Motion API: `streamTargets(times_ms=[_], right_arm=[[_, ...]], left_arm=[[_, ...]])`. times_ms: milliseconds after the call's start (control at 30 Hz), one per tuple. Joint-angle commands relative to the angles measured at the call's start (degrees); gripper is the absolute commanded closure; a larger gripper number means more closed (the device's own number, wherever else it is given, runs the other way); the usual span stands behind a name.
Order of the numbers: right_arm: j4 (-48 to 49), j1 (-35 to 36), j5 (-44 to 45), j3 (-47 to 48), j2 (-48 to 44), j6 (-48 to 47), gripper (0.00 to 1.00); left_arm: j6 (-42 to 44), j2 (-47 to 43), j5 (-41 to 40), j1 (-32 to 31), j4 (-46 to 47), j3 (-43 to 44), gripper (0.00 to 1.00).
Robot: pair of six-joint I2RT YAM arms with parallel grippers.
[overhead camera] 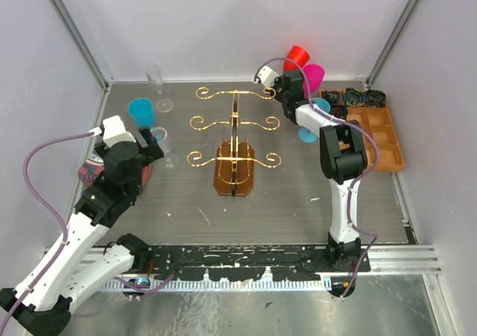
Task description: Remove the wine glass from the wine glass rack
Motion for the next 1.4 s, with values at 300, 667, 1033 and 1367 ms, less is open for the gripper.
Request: streamTargets(times_ms=[300, 667, 1033, 1367], right_arm=[[10.9, 4.7, 8.3, 0.8, 6.0, -10.0, 0.99], [11.0, 7.4, 13.4, 0.8, 9.7, -13.4, 0.99], [8.6, 8.3, 15.0, 0.8, 12.0, -16.5, 0.99], [20.8, 9.4, 21.2, -3.3, 14.3, -22.3, 0.90]], left_arm=[[0.4, -1.7, 1.0, -0.1, 5.1, -0.1, 0.02], [0.6, -6.0, -0.4, -0.1, 4.6, -0.8, 0.02], [1.0, -6.2, -2.2, -0.1, 5.0, -1.4, 0.02], [1.8, -4.4, -2.8, 0.0, 4.6, -0.2, 0.02]])
